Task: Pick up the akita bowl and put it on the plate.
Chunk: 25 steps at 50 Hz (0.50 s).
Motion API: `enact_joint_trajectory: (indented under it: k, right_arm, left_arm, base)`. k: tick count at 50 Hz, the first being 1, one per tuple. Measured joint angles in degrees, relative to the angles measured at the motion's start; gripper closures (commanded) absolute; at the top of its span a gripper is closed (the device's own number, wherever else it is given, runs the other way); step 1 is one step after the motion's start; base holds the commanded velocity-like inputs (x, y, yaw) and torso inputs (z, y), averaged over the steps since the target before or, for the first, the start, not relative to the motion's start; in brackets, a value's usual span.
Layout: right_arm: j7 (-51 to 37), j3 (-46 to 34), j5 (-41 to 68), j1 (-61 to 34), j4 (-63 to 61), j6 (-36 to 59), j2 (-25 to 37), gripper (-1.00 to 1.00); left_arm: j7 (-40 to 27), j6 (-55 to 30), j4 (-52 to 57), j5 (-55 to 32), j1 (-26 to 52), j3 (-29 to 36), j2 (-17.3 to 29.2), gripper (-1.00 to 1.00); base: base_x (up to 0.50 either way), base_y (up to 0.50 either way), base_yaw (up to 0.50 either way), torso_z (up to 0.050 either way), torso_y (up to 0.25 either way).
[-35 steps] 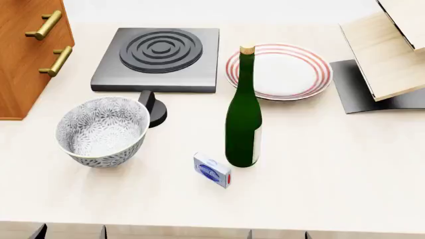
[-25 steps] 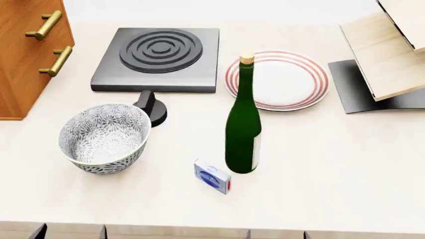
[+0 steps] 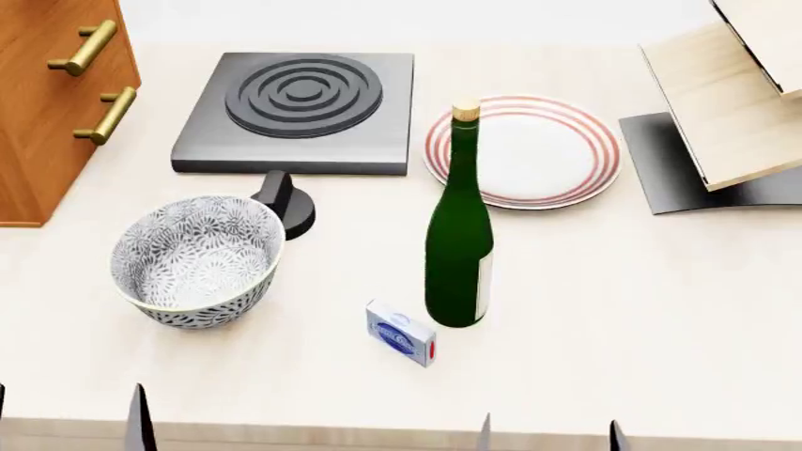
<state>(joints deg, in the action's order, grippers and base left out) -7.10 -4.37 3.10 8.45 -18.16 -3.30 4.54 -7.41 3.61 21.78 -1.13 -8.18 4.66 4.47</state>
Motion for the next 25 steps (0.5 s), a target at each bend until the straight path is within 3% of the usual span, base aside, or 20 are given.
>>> enact_joint_trajectory:
  k: [25]
  right_arm:
    - [-3.25, -0.6, 0.41, 8.93, -14.24, -7.52, 2.57, -1.0]
  left_arm:
    - [-4.7, 9.36, 13.41, 2.73, -7.69, 0.24, 2.51, -1.0]
  base:
    - [0.0, 0.0, 0.0, 0.0, 0.0]
